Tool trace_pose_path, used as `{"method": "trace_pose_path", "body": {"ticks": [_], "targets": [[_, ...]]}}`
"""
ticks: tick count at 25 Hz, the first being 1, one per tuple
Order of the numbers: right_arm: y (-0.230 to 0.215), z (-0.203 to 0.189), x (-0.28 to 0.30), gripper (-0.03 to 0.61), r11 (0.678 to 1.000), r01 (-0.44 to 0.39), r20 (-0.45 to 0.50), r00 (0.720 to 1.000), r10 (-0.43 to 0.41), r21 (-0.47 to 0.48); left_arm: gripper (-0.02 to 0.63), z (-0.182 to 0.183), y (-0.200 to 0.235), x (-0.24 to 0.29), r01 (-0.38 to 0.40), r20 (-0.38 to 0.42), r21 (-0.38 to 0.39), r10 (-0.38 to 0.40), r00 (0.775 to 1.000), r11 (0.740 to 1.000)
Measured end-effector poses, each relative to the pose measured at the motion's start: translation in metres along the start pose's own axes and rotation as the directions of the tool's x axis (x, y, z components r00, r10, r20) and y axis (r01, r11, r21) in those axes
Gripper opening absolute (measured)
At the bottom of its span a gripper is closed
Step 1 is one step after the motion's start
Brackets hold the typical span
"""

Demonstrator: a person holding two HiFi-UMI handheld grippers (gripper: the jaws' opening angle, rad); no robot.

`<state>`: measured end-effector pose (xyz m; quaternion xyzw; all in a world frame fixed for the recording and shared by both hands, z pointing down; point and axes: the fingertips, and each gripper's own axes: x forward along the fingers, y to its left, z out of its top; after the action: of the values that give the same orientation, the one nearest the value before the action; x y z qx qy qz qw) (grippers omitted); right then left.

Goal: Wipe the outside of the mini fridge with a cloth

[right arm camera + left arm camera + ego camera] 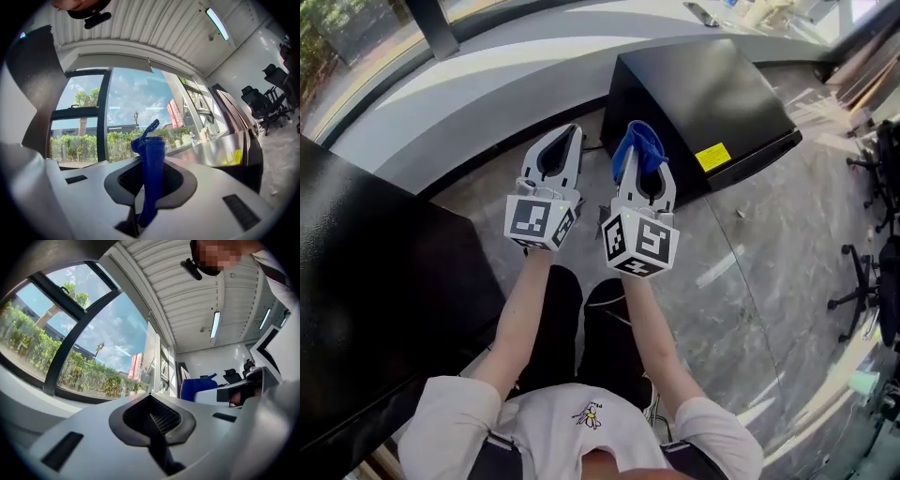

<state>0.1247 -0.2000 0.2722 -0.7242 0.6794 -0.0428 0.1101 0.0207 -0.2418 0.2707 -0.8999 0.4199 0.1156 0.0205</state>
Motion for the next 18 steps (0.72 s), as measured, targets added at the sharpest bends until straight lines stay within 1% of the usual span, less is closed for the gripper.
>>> {"method": "trace_pose_path", "body": {"ticks": [3,5,7,9,12,14,16,18], "targets": [[-0.011,-0.043,0.015,0.062,1.0,-0.018,0.022,1.0,0.018,0.007,0.005,-0.047,0.01,0.006,0.001,0.017,-0.01,-0.001,1.0,1.0],[-0.017,-0.06,0.021,0.062,1.0,-0.015,0.024,1.0,0.014,0.022,0.005,-0.067,0.013,0.011,0.008,0.006,-0.004,-0.008,1.0,1.0],[-0.024,-0.067,0.025,0.061,1.0,0.002,0.014,1.0,-0.002,0.012,0.005,-0.082,0.012,0.015,0.017,-0.018,-0.023,-0.018,1.0,1.0],[-0.03,-0.065,0.034,0.061,1.0,0.022,0.022,1.0,-0.022,-0.008,0.005,-0.09,0.011,0.023,0.032,-0.028,-0.036,-0.033,0.999,0.999],[-0.027,-0.065,0.042,0.062,0.999,0.046,0.05,0.998,-0.045,-0.013,0.005,-0.098,0.013,0.025,0.064,-0.037,-0.028,-0.065,0.997,0.998],[-0.022,-0.067,0.049,0.062,0.999,0.05,0.061,0.997,-0.05,-0.008,0.005,-0.102,0.02,0.028,0.08,-0.046,-0.056,-0.082,0.996,0.995],[-0.02,-0.067,0.057,0.062,0.998,0.056,0.062,0.996,-0.056,0.006,0.005,-0.094,0.026,0.035,0.089,-0.04,-0.079,-0.093,0.995,0.993],[-0.017,-0.068,0.061,0.062,0.997,0.067,0.059,0.996,-0.069,0.032,0.005,-0.086,0.031,0.036,0.094,-0.035,-0.063,-0.096,0.995,0.994]]}}
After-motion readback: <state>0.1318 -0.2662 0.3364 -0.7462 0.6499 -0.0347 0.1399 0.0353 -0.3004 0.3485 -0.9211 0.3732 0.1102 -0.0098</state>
